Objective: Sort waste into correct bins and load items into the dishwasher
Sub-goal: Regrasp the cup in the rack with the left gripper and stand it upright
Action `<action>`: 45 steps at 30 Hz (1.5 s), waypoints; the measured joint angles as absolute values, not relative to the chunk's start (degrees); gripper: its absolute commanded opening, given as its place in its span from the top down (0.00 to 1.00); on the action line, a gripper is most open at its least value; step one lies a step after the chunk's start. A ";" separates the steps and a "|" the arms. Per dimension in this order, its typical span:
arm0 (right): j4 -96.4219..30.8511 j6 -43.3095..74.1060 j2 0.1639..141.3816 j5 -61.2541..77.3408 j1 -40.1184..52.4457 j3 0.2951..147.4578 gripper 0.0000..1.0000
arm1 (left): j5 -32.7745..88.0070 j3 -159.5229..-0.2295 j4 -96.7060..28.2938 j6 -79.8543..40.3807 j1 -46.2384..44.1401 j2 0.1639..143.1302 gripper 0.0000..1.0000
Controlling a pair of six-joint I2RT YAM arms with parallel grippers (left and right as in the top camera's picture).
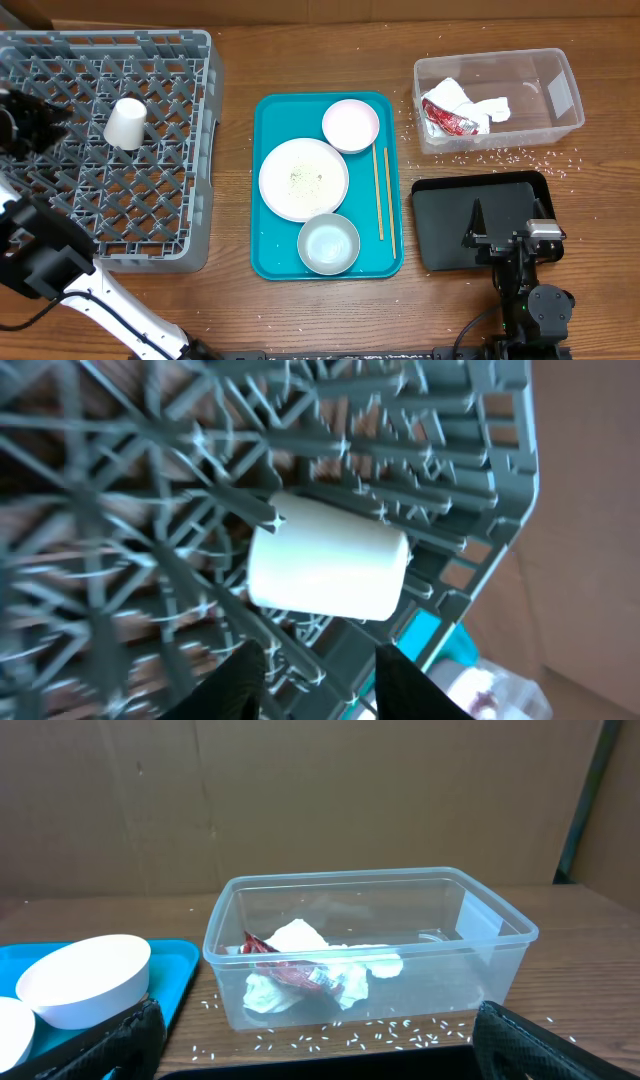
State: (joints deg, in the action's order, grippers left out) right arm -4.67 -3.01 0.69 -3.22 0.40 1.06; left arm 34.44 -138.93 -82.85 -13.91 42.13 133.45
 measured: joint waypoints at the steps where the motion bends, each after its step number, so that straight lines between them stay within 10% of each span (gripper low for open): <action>1: -4.67 -3.03 0.69 -3.22 0.40 1.06 0.00 | 33.43 -141.18 -84.14 -14.17 41.95 133.45 0.79; 3: -4.67 -3.01 0.69 -3.22 0.40 1.06 0.00 | 32.25 -145.14 -85.86 -14.17 41.63 133.45 0.96; 19: -4.69 -3.01 0.69 -3.22 0.40 1.06 0.00 | 5.23 -148.14 -83.96 -9.47 15.44 133.51 0.96; 45: -4.69 -2.98 0.69 -3.20 0.40 1.06 0.00 | -9.72 -133.53 -74.02 -11.68 14.74 133.51 0.96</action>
